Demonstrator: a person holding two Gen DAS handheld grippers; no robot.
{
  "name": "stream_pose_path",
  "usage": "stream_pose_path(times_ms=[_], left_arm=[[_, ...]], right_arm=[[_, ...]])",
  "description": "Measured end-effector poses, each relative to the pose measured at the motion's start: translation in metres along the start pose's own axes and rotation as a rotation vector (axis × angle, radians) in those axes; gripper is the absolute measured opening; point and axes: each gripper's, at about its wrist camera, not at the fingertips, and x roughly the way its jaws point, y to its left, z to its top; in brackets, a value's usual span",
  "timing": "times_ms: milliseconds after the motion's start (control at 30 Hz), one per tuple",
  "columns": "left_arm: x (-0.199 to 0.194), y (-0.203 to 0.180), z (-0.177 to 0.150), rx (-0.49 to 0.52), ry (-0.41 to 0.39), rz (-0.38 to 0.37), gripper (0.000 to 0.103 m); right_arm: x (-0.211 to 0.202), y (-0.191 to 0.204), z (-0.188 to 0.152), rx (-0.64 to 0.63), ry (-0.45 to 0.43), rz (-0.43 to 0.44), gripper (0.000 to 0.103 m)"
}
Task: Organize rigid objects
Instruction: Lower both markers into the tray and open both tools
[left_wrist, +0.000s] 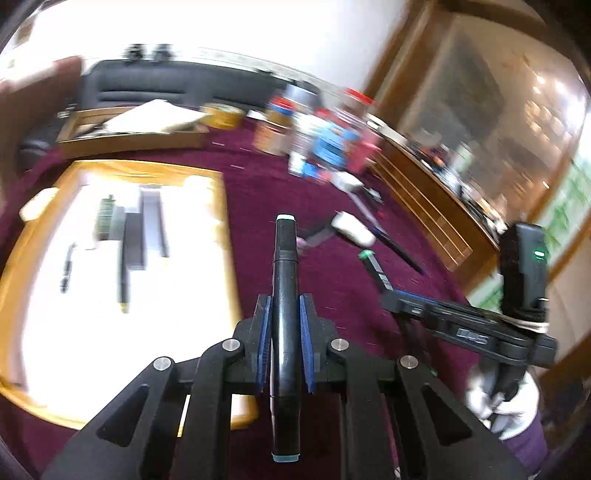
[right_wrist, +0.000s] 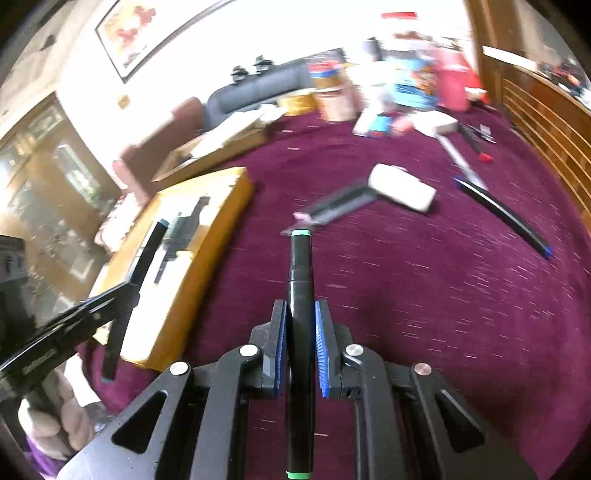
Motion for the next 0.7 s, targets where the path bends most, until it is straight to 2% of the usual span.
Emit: stream_pose_path(times_ms=[67,133,233,367,533,700], left_arm=[[-0.005,0.033,0.004,-0.055,-0.005,0.058,0.013],[-0.006,0.061,0.004,-0.106,0.007,0.090,0.013],[-0.004,0.107,0.003,-0.171,0.041,0.178,0.013],[0.004,0.144,-0.006,-0.228,0.097,0.223,0.013],[0.019,0.153,-0.005,-0.204,0.140,0.257,0.013],[0.029,0.160,-0.002,-0.210,0.161,0.241,0.013]], right_arm=[[0.009,0.023,0.006,-0.019,0.016,0.048,0.013],[0.023,0.049,0.013,-0.039,0.034,0.082,0.013],[0.047,0.082,0.019,-0.051,0.069,0.134,0.013],[0.086,0.118,0.020,-0.049,0.132,0.184,0.013],[0.138,0.154,0.014,-0.038,0.229,0.209,0.013],[0.171,0.176,0.010,-0.034,0.283,0.194,0.013]])
